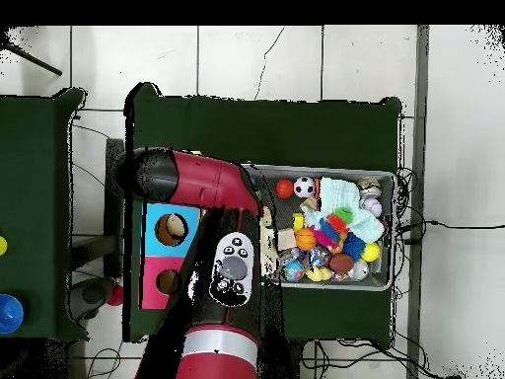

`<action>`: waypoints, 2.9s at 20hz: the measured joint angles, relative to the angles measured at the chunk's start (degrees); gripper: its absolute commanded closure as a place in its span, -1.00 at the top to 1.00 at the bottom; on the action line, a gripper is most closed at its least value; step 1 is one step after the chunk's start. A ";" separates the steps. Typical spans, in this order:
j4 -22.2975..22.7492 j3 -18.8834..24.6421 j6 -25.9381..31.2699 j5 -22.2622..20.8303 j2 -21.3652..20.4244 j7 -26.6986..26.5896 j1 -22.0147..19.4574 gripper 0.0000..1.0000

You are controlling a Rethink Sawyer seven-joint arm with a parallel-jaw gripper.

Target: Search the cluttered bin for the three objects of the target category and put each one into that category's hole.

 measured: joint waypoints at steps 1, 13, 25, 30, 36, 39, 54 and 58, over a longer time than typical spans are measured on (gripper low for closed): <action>0.00 0.00 1.01 0.00 -0.56 0.00 0.14 -1.00; -0.10 -1.23 9.29 -0.26 -7.94 0.00 4.51 -1.00; -0.31 -4.86 8.30 -1.79 -4.37 0.00 7.92 -1.00; -0.35 -6.73 7.39 -3.84 -1.93 0.00 9.23 -1.00; -0.40 -7.66 7.32 -5.69 0.78 0.00 9.80 -1.00; -0.49 -7.72 7.25 -5.93 1.96 0.00 9.82 -1.00; -1.46 -7.78 7.52 -5.86 2.35 0.00 9.79 -1.00; -2.85 -7.78 12.77 -5.86 1.73 0.00 9.77 -1.00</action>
